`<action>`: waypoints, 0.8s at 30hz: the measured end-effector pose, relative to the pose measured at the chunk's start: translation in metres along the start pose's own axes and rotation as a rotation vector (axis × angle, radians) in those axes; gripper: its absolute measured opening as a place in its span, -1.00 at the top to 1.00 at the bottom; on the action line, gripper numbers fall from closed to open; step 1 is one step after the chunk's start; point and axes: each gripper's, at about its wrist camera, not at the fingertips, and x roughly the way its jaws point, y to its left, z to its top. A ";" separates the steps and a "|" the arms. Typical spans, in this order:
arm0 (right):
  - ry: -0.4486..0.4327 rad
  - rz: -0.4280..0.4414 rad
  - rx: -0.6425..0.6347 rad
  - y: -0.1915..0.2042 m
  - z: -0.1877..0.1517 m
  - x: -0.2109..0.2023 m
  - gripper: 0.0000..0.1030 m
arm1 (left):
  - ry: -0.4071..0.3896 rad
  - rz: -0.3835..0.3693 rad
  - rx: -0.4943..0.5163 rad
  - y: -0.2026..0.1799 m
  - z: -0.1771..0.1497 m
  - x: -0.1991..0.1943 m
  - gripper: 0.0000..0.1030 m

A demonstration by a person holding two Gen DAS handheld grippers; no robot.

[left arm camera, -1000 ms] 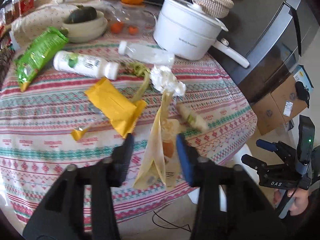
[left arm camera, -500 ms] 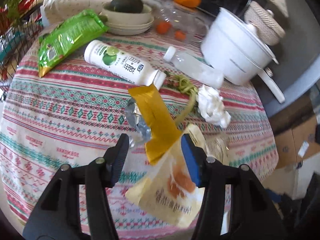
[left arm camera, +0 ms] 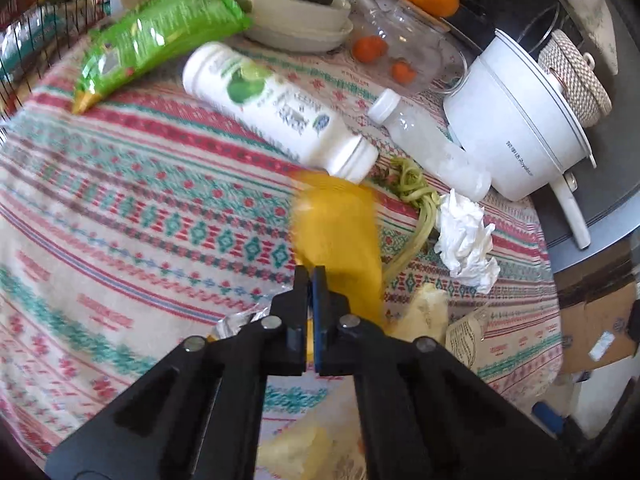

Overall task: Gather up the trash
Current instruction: 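Grasp the white snack packet with the right gripper and lift toward the bin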

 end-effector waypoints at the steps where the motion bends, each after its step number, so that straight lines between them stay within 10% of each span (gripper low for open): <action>1: -0.006 0.008 -0.001 0.001 0.003 0.000 -0.68 | -0.018 0.019 0.022 -0.002 0.001 -0.007 0.97; 14: 0.006 0.070 -0.035 0.041 0.024 0.053 -0.42 | -0.130 0.164 0.248 -0.008 -0.008 -0.057 0.97; 24: -0.001 0.053 -0.060 0.051 0.027 0.073 0.23 | -0.165 0.180 0.319 -0.022 -0.022 -0.081 0.97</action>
